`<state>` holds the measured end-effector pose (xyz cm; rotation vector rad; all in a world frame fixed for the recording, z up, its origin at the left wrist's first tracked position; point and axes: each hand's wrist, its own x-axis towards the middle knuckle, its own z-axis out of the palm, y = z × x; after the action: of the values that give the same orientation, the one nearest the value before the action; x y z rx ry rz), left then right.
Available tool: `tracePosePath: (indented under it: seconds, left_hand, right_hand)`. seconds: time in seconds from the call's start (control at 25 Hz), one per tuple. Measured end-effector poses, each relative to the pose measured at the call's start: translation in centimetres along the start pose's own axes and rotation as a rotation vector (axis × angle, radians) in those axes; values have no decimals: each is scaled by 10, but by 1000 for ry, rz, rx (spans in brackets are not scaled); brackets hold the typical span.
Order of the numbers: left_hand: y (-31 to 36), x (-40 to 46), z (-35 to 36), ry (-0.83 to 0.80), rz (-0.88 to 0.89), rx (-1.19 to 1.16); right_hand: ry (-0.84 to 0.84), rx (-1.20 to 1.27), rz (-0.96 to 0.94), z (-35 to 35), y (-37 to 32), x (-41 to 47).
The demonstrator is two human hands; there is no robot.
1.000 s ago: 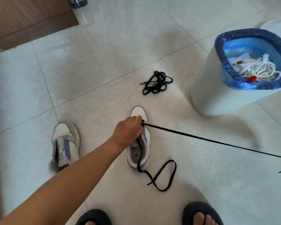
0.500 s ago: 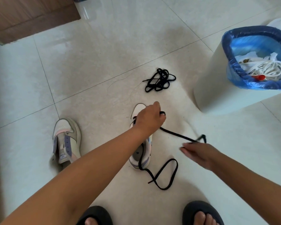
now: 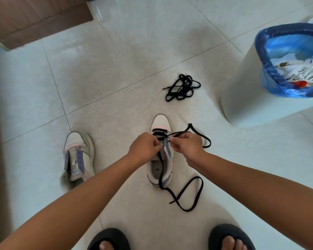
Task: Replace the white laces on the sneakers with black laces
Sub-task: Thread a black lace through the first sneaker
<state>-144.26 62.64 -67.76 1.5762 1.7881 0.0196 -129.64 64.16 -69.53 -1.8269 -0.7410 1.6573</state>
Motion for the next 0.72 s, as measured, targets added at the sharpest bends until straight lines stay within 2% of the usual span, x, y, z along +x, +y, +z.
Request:
tracePosePath:
  seconds: [0.16,0.4,0.56,0.72]
  left_hand:
    - [-4,6,19,127,-16,-121]
    - [-2,4,26,180,-48,-218]
    - [-2,5,28,191,-61,-253]
    - [1,6,29,227,-85,-220]
  right_hand:
    - [47,-71,-43,5,8,2]
    - [125,-232,-139,13,7,4]
    - [84,-267,-122,13,9,4]
    - [-13,-176,-121,11,12,-6]
